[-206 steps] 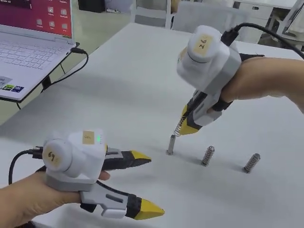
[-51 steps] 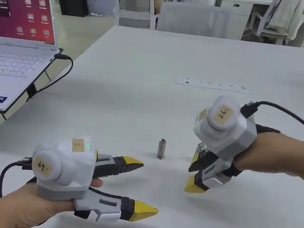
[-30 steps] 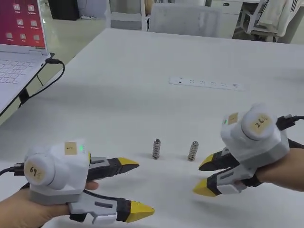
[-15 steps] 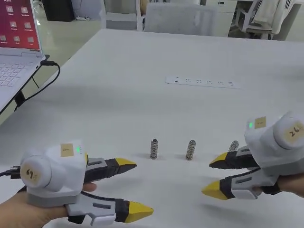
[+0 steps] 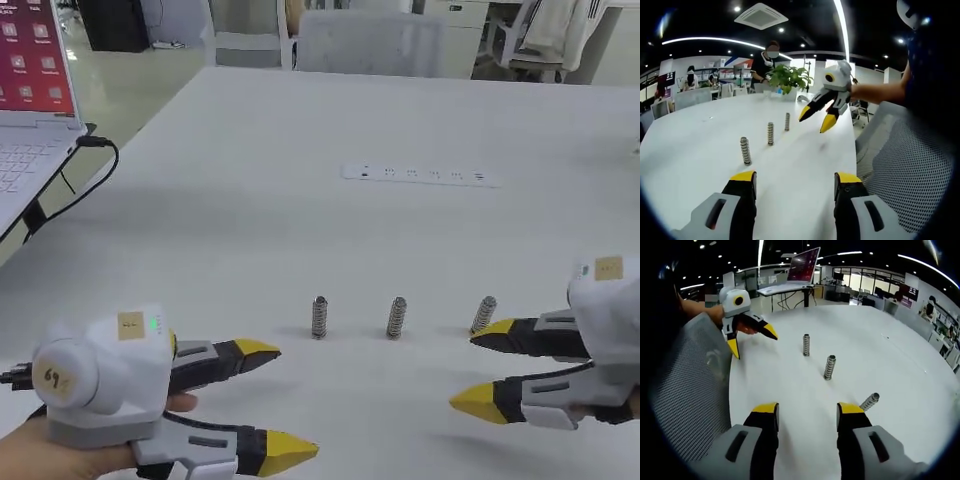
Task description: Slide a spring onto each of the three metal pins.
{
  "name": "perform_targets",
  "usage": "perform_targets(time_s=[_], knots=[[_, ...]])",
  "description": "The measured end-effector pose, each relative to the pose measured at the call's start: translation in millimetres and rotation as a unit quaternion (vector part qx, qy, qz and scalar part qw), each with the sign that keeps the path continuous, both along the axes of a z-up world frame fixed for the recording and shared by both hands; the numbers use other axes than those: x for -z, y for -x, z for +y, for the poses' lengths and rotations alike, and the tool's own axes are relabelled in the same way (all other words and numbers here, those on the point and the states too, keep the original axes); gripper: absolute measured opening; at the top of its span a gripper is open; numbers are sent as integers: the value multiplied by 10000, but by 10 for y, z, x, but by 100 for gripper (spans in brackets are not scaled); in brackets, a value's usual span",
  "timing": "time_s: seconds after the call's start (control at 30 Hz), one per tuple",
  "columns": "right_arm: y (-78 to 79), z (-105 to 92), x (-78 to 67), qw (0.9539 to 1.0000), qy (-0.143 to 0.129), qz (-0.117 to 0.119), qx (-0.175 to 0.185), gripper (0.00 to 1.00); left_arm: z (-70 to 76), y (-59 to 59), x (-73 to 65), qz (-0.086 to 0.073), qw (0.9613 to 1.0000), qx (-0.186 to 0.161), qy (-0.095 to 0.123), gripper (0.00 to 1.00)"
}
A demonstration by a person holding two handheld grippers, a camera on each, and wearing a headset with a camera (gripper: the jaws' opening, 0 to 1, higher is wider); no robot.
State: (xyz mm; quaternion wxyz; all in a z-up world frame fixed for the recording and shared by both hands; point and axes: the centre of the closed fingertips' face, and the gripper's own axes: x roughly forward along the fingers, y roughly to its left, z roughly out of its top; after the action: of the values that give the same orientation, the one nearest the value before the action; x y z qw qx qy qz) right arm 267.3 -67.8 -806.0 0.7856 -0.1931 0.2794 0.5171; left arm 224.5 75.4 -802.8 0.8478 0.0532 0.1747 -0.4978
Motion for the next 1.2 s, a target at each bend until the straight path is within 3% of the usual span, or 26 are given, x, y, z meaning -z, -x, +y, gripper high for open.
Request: perform_targets(time_s=[0.33, 1.2], knots=[[-15, -186, -42, 9987, -293, -129, 391, 50, -1, -3, 10, 32, 10000, -22, 10, 59], [7, -270, -29, 9933, -830, -241, 773, 70, 59, -70, 13, 101, 9994, -277, 175, 64]])
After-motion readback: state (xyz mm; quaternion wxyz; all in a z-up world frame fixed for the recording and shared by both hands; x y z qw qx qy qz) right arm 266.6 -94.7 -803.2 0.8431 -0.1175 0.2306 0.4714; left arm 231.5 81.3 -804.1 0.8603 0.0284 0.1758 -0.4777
